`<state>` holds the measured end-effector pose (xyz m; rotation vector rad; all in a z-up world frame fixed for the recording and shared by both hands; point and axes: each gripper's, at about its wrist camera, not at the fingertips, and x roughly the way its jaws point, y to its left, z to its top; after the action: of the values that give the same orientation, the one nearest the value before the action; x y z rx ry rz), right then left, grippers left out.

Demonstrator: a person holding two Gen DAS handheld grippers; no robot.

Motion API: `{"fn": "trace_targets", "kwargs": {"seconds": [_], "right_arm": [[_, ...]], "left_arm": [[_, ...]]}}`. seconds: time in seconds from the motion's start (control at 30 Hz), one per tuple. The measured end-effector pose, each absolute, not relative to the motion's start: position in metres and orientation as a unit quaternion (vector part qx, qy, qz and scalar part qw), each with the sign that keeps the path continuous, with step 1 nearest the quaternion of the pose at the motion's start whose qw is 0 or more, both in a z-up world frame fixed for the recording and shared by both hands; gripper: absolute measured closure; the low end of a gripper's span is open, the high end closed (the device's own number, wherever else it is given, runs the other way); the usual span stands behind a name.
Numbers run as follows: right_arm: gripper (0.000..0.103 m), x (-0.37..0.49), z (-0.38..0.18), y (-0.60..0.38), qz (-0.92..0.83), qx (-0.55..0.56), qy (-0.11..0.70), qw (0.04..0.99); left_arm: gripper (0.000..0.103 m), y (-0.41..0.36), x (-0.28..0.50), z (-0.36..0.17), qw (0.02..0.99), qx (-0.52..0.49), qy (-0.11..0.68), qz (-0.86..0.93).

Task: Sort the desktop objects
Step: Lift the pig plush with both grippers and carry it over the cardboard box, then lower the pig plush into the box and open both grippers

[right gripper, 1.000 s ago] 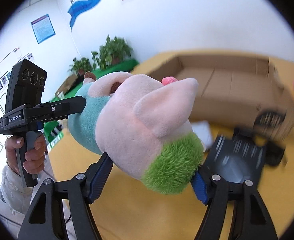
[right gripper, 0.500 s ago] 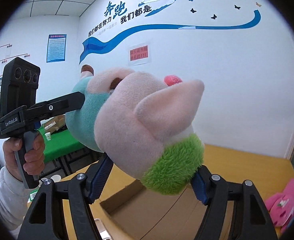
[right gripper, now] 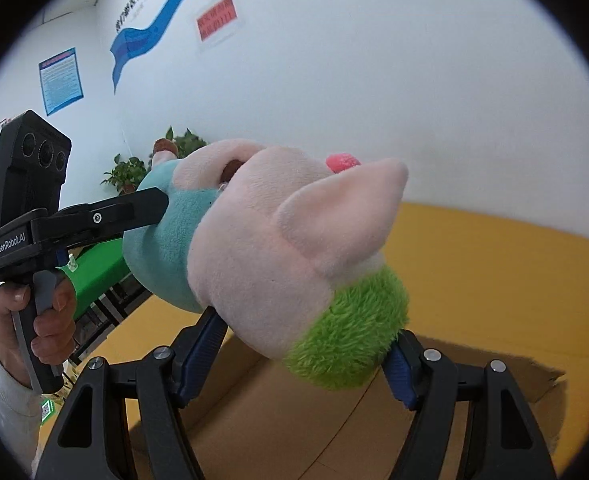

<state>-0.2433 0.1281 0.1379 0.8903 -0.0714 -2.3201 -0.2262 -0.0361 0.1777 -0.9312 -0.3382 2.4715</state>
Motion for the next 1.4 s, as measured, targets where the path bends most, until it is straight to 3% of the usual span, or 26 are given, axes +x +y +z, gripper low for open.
{"fn": "trace_targets", "kwargs": {"seconds": [0.23, 0.43, 0.6, 0.7, 0.83, 1.1, 1.23, 1.4], "right_arm": [[0.031, -0.282, 0.006, 0.12, -0.838, 0.44, -0.072, 0.314], [0.031, -0.287, -0.016, 0.115, -0.822, 0.459, -0.092, 0.325], [0.03, -0.285, -0.016, 0.101, -0.827, 0.455, -0.082, 0.321], [0.023, -0.284, -0.012, 0.096, -0.825, 0.455, -0.084, 0.325], [0.021, -0.278, 0.0, 0.089, -0.832, 0.458, -0.06, 0.307], [0.021, -0.237, 0.072, 0.116, -0.869, 0.421, -0.027, 0.259], [0.02, -0.183, 0.108, 0.133, -0.901, 0.385, 0.005, 0.199], [0.017, -0.084, 0.111, 0.184, -0.93, 0.339, 0.025, 0.141]], "left_arm": [[0.039, -0.035, -0.279, 0.059, 0.194, -0.469, -0.135, 0.851], [0.035, -0.049, -0.287, 0.034, 0.177, -0.493, -0.174, 0.834], [0.032, -0.054, -0.29, 0.045, 0.154, -0.497, -0.168, 0.837], [0.031, -0.061, -0.282, 0.068, 0.138, -0.476, -0.165, 0.852], [0.029, -0.07, -0.256, 0.098, 0.132, -0.438, -0.14, 0.878], [0.027, -0.043, -0.187, 0.154, 0.09, -0.35, -0.042, 0.932], [0.013, -0.04, -0.126, 0.177, 0.039, -0.276, 0.015, 0.96], [0.002, -0.007, -0.05, 0.168, 0.098, -0.227, 0.024, 0.969]]}}
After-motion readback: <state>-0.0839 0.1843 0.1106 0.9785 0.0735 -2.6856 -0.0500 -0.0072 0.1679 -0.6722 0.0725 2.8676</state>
